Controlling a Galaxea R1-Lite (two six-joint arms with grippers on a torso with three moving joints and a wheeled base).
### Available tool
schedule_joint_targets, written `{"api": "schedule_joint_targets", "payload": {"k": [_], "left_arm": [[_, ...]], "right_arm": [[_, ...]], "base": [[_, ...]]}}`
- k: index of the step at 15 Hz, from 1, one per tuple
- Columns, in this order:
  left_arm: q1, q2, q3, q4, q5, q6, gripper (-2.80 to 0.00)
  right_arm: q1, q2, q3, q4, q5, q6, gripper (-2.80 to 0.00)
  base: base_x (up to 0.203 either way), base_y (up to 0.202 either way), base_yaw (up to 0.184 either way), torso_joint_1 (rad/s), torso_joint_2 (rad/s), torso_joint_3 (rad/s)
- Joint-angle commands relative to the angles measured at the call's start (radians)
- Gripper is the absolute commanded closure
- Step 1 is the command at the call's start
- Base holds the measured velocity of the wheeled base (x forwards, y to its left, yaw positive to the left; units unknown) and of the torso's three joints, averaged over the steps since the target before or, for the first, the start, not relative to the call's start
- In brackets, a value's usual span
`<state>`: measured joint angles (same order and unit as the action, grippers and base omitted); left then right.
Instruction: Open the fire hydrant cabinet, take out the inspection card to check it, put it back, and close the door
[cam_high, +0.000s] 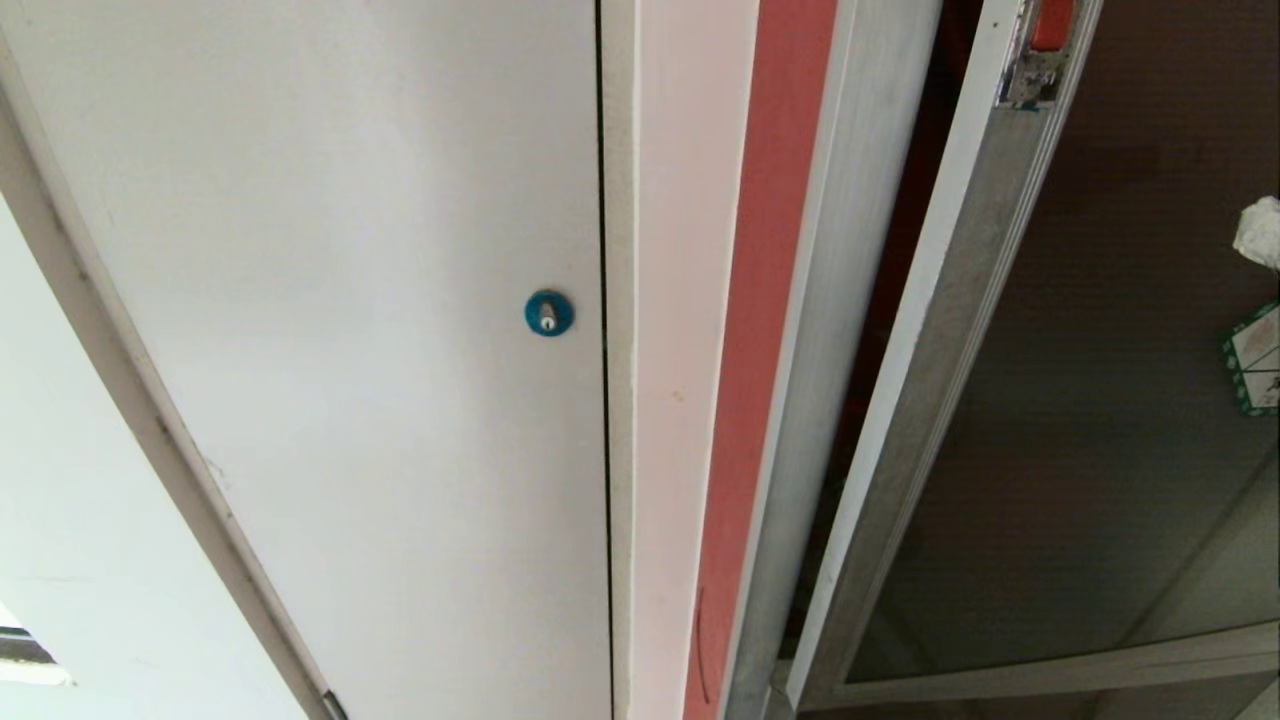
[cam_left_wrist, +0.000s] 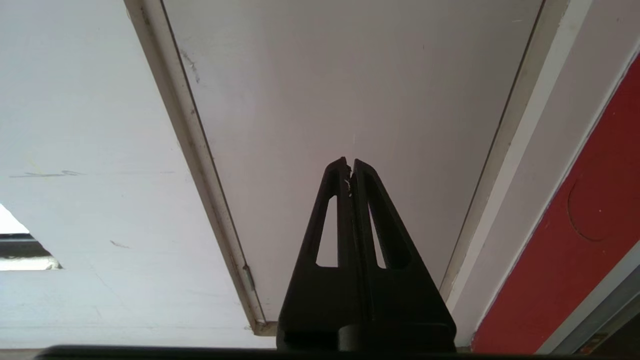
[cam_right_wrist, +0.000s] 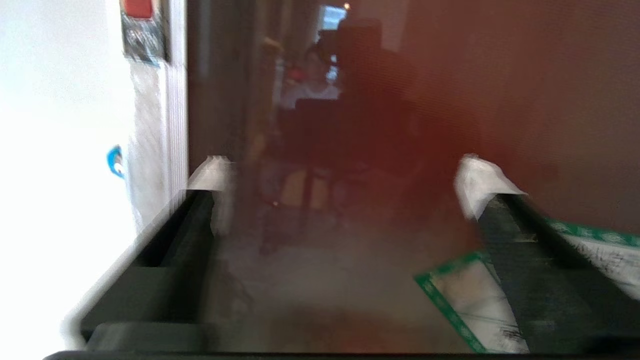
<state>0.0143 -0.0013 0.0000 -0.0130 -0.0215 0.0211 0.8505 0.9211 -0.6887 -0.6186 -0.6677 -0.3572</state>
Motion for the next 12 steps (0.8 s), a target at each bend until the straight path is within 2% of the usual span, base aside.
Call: {"api": "schedule_joint_targets", "payload": {"k": [1,4,6,9,12], "left_arm": [[0.000,0.001,0.008,-0.001,0.000,0.000,0.00],[0.000,0.001,0.008,-0.001,0.000,0.000,0.00],[0.000,0.001,0.008,-0.001,0.000,0.000,0.00],[0.000,0.001,0.008,-0.001,0.000,0.000,0.00],[0.000,0.001,0.008,-0.001,0.000,0.000,0.00]], "right_arm": [[-0.031,-0.061,0.015,0.021,-0.002,-0.002,0.00],[-0.095,-0.118,0.053,0.036,-0.002,-0.003,0.00],[-0.147,-0.159,0.048,0.115,-0.006,-0.004,0.00],[-0.286,-0.223,0.044,0.202,-0.009,-0.006,0.00],[-0.467,-0.303,-0.001,0.265,-0.009,-0.009,0.00]], "base": [[0.000,0.000,0.000,0.000,0.00,0.000],[0.000,0.000,0.000,0.000,0.00,0.000],[0.000,0.000,0.000,0.000,0.00,0.000],[0.000,0.000,0.000,0.000,0.00,0.000],[0.000,0.000,0.000,0.000,0.00,0.000]]}}
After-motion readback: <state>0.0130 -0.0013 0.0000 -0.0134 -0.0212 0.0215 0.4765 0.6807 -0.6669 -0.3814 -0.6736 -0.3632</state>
